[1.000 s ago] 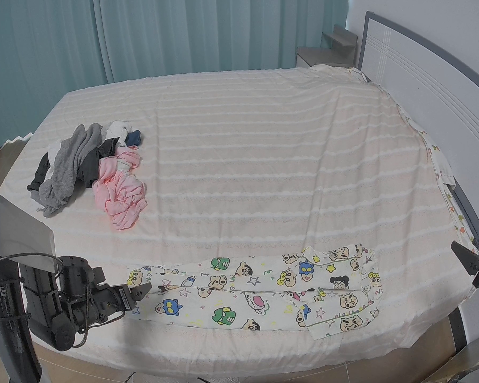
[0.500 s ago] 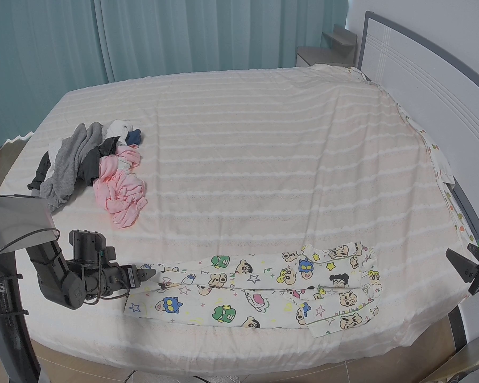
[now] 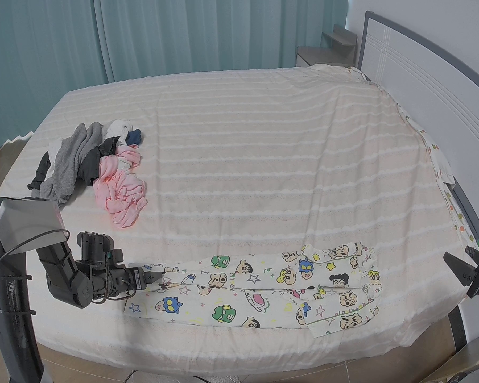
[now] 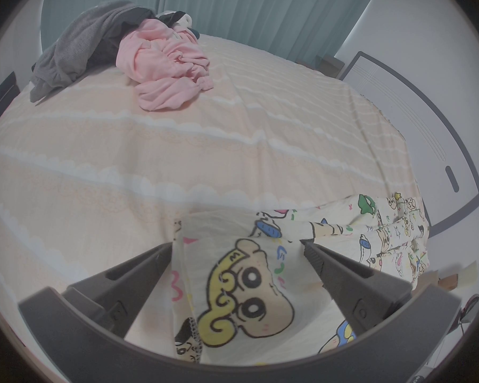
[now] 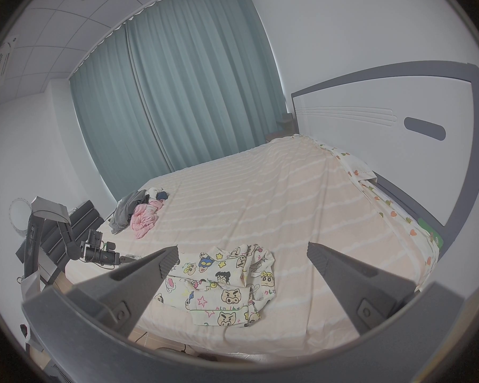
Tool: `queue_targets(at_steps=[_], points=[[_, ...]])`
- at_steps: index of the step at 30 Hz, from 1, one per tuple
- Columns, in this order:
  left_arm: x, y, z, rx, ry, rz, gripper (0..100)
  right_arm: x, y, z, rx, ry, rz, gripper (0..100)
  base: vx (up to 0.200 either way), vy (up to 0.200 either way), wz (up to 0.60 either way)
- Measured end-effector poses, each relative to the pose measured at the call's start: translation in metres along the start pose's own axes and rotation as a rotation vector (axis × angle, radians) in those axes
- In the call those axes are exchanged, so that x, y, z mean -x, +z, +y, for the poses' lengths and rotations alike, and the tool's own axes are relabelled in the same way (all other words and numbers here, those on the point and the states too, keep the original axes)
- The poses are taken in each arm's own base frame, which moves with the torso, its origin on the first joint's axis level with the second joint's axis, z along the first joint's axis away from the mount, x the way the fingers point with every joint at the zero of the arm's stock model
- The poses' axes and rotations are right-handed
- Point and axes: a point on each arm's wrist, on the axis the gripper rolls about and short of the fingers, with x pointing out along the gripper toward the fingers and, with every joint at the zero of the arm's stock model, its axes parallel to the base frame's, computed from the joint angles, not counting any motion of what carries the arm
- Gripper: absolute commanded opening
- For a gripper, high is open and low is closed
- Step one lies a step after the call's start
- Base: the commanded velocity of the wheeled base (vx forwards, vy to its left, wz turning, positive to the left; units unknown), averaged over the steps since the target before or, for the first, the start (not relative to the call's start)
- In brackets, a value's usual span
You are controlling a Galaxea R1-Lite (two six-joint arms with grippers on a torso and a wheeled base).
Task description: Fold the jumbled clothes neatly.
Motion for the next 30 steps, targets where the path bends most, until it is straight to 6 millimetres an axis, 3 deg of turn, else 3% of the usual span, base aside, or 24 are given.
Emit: queue_targets(at_steps=[11, 12, 30], points=[[-0.006, -0.010, -0.005, -0.008, -0.038, 0.040, 100, -0.001, -0.001, 0.000, -0.002, 0.007, 0.010, 100, 0.000, 0.000, 0.00], [-0.006, -0.011, -0.005, -0.008, -0.039, 0.043, 0, -0.001, -0.002, 0.000, -0.003, 0.009, 0.014, 100, 0.000, 0.000, 0.00], [-0.003, -0.018, -0.004, -0.004, -0.035, 0.068, 0, -0.001, -0.005, 0.002, -0.004, 0.021, 0.024, 100, 0.000, 0.000, 0.00]])
